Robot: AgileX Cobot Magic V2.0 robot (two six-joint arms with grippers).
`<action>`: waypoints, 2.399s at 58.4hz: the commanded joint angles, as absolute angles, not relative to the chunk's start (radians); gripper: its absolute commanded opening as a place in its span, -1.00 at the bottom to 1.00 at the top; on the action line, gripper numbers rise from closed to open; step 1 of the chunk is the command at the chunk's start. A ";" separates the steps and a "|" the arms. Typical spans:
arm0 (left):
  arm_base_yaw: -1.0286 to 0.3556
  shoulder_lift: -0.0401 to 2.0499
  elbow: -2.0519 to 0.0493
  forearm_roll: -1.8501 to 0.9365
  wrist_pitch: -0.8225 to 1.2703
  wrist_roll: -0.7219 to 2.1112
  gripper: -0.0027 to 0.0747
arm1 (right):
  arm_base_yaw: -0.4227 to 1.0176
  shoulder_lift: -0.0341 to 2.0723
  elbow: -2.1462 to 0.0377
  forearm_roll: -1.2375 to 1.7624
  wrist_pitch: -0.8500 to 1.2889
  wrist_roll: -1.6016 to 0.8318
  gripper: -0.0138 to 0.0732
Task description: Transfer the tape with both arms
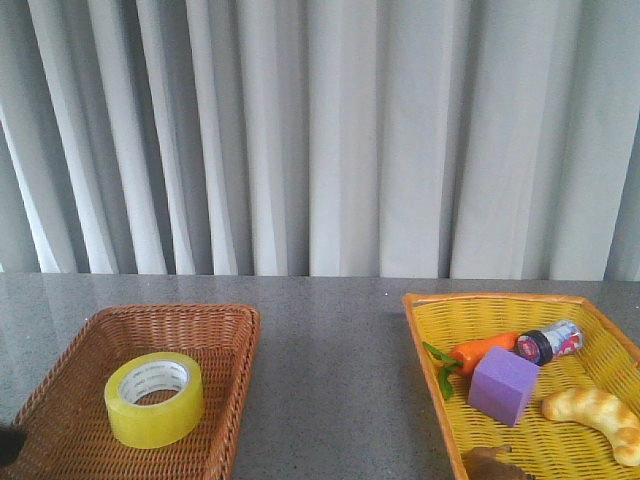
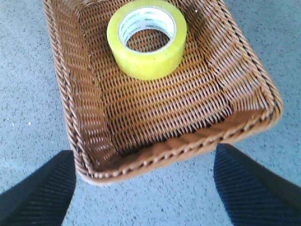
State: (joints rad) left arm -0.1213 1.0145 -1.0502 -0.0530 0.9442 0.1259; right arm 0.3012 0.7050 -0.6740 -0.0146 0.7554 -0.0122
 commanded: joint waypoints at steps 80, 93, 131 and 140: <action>-0.121 0.401 -0.558 -0.085 0.669 0.039 -0.95 | 0.295 0.702 -0.701 -0.017 0.702 -0.013 -0.70; -0.121 0.401 -0.558 -0.085 0.670 0.039 -0.95 | 0.295 0.702 -0.701 -0.017 0.703 -0.013 -0.70; -0.078 -0.019 -0.056 -0.027 0.070 -0.016 -0.95 | 0.295 0.702 -0.701 -0.022 0.702 -0.013 -0.70; -0.078 -0.028 0.011 -0.032 -0.011 -0.016 -0.95 | 0.295 0.702 -0.701 -0.022 0.702 -0.013 -0.70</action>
